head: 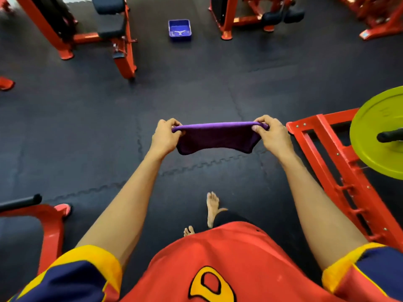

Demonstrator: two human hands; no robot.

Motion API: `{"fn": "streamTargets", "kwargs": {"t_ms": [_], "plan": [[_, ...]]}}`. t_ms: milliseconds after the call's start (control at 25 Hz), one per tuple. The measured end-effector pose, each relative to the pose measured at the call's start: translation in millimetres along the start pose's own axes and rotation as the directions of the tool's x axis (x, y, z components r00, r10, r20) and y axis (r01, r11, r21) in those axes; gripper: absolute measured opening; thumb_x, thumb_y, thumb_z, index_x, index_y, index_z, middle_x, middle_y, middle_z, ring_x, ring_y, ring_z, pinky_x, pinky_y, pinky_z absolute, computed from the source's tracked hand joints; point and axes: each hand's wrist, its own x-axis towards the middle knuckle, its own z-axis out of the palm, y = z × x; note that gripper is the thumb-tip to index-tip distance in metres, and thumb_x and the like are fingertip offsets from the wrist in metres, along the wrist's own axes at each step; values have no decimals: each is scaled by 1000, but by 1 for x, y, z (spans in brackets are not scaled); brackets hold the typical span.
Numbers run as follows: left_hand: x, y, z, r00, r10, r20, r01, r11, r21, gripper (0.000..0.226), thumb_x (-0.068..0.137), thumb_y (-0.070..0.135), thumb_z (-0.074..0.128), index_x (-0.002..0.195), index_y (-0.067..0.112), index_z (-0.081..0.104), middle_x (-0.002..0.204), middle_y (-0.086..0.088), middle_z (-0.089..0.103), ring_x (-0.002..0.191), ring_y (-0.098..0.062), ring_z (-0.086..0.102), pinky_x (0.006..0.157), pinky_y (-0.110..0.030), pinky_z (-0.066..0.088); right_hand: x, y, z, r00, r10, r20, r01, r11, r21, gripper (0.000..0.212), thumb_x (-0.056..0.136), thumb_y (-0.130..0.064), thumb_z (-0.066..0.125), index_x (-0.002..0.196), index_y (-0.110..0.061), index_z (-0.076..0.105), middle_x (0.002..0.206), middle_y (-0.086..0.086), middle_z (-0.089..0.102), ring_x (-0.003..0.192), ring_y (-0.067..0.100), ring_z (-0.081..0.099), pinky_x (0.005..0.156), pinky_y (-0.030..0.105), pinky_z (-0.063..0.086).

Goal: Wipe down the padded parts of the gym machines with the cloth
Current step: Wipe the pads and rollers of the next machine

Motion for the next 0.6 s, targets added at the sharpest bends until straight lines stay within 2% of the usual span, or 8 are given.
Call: {"fn": "streamTargets", "kwargs": {"t_ms": [120, 200, 320, 400, 480, 600], "plan": [[58, 12, 2, 999, 17, 36, -17, 1000, -20, 3, 93, 27, 64, 95, 27, 61, 103, 0, 61, 92, -22, 63, 88, -39, 47, 54, -1, 8, 998, 0, 58, 0, 1000, -6, 7, 96, -32, 64, 102, -35, 66, 101, -2, 62, 97, 21, 60, 90, 39, 47], [96, 20, 4, 996, 6, 86, 8, 986, -164, 4, 94, 21, 64, 93, 24, 61, 95, 0, 68, 88, -20, 65, 84, -36, 48, 88, 2, 14, 995, 34, 91, -39, 998, 54, 4, 96, -30, 64, 95, -34, 63, 93, -8, 63, 90, 15, 59, 85, 36, 46], [164, 44, 8, 978, 4, 211, 95, 884, -457, 11, 95, 10, 62, 90, 18, 67, 88, -2, 68, 83, -15, 62, 82, -31, 50, 150, 11, 26, 993, 70, 93, -94, 950, 297, 14, 95, -14, 68, 91, -27, 65, 91, -8, 66, 83, 7, 59, 83, 28, 46], [214, 65, 14, 969, 14, 248, 132, 816, -562, 10, 94, 9, 65, 87, 14, 71, 83, -1, 70, 79, -12, 64, 81, -26, 53, 192, 6, 32, 984, 107, 140, -161, 866, 474, 19, 93, -5, 70, 93, -24, 68, 92, -5, 69, 83, 4, 62, 84, 22, 48], [264, 82, 24, 980, 15, 197, 98, 831, -547, 12, 88, -1, 70, 90, 11, 72, 80, 1, 70, 75, -7, 64, 80, -22, 51, 234, 3, 37, 976, 169, 137, -217, 801, 558, 13, 95, -7, 69, 95, -21, 70, 92, -5, 71, 84, 2, 63, 84, 20, 47], [332, 106, 33, 997, -8, 78, 47, 853, -520, 41, 77, -20, 67, 108, 6, 72, 82, 6, 63, 73, -1, 60, 80, -19, 49, 299, 0, 33, 967, 254, 8, -213, 794, 570, 27, 91, 6, 66, 99, -19, 67, 94, -3, 70, 86, 6, 64, 82, 17, 47]]}}
